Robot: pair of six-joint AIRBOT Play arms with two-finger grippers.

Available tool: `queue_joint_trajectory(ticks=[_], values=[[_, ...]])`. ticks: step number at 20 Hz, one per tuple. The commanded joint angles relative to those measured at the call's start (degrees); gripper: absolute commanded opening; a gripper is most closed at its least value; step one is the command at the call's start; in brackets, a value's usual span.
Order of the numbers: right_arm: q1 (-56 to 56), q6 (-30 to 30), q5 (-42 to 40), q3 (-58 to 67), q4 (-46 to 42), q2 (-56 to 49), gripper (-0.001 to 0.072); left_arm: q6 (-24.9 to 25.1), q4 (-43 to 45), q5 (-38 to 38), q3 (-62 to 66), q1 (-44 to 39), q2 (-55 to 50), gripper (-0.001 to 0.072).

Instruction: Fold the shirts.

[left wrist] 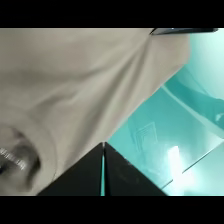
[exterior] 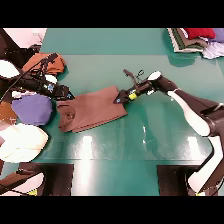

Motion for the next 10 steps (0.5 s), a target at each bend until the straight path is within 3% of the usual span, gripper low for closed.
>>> queue_joint_trajectory(ticks=[1,5,10], values=[[-6.47,0.24,-1.4,-4.13,-1.9,7.52,0.001,0.0,-1.68,0.07,0.0,-0.04,-0.02,0.0027],[-24.33,0.5,-1.97,-15.93,-7.78,22.73,0.001,0.02,-1.86,0.13,0.0,-0.04,-0.02,0.0027],[-54.9,0.5,-7.93,-29.55,-7.67,39.08,0.001,-0.04,-1.88,1.66,0.0,-0.04,-0.02,0.0027]])
